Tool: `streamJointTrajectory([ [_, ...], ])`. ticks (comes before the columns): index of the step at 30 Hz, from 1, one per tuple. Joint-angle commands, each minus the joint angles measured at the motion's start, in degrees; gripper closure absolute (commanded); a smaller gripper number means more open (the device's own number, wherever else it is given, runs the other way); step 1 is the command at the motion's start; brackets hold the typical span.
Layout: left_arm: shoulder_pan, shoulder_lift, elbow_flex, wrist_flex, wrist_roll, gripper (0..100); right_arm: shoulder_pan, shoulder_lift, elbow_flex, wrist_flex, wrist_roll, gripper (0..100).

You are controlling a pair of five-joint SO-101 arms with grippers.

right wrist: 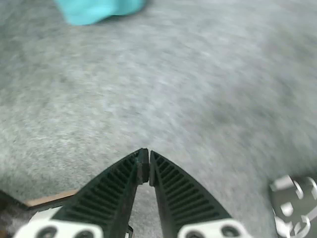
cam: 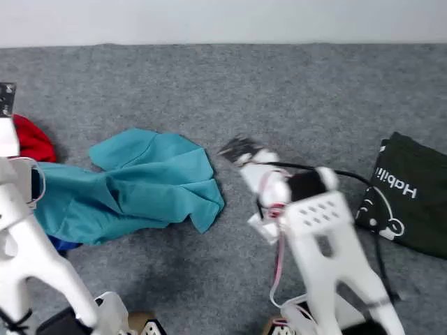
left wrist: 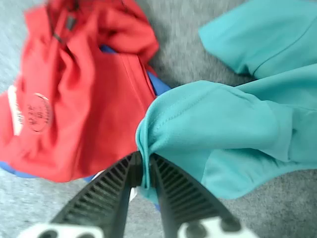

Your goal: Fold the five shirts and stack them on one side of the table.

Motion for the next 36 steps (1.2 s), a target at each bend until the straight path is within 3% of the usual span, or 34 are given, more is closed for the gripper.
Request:
streamJointTrajectory([
  [1,-0.97,1.76,1.71,-4.31,2.11,100,-6.46,9.27,-9.14,-2.51,0.7,98.8],
  [13,-0.97,5.19,1.98,-5.27,2.46,100,-16.4,47.87,-37.45,-7.08,1.76,98.9],
  [18,-2.29,5.19,1.98,-5.19,3.25,100,-12.62,63.69,-53.19,-7.08,5.45,98.9],
  [25,-7.12,5.19,1.98,-5.27,4.92,100,-4.26,78.2,-86.24,-5.93,7.47,98.9],
  [33,-8.18,5.19,1.98,-5.27,5.01,100,-3.56,83.74,-110.51,15.6,7.47,99.0],
  [36,-7.91,5.19,1.98,-5.27,5.1,100,-3.3,82.51,-110.86,16.22,7.21,99.0],
])
